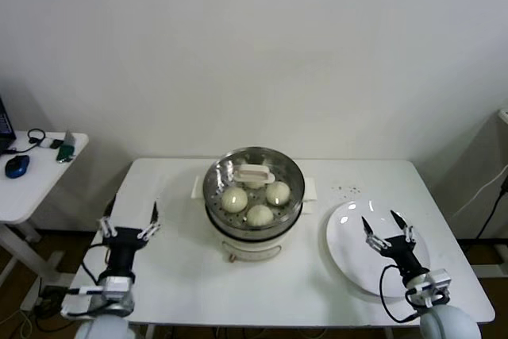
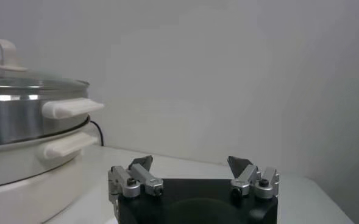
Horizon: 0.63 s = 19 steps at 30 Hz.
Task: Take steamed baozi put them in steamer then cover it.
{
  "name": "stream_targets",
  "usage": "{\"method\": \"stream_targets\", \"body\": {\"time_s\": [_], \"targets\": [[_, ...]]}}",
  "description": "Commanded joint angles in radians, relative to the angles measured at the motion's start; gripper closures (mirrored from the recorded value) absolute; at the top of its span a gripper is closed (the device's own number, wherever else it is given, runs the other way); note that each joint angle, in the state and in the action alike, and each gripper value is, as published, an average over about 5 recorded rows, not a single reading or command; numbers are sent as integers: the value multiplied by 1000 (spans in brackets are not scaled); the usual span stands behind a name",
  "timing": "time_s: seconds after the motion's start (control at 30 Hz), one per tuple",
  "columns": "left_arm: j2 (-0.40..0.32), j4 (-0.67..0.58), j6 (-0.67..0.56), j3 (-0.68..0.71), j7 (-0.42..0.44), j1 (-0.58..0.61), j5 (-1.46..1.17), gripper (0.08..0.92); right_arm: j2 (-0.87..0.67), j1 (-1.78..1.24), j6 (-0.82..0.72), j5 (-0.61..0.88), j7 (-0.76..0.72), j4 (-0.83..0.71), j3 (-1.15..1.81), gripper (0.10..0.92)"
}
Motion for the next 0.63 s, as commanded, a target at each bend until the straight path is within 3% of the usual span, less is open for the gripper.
{"method": "stream_targets", "body": {"time_s": [0.03,0.63], "targets": [[-77,143,-192,-118,78,88,-249,177,5,-12,38,5,-9,6,-4,203],[-80,112,-193,-130,98,71,-247,177,33,-17,53,-31,-7,5,-1,203]]}}
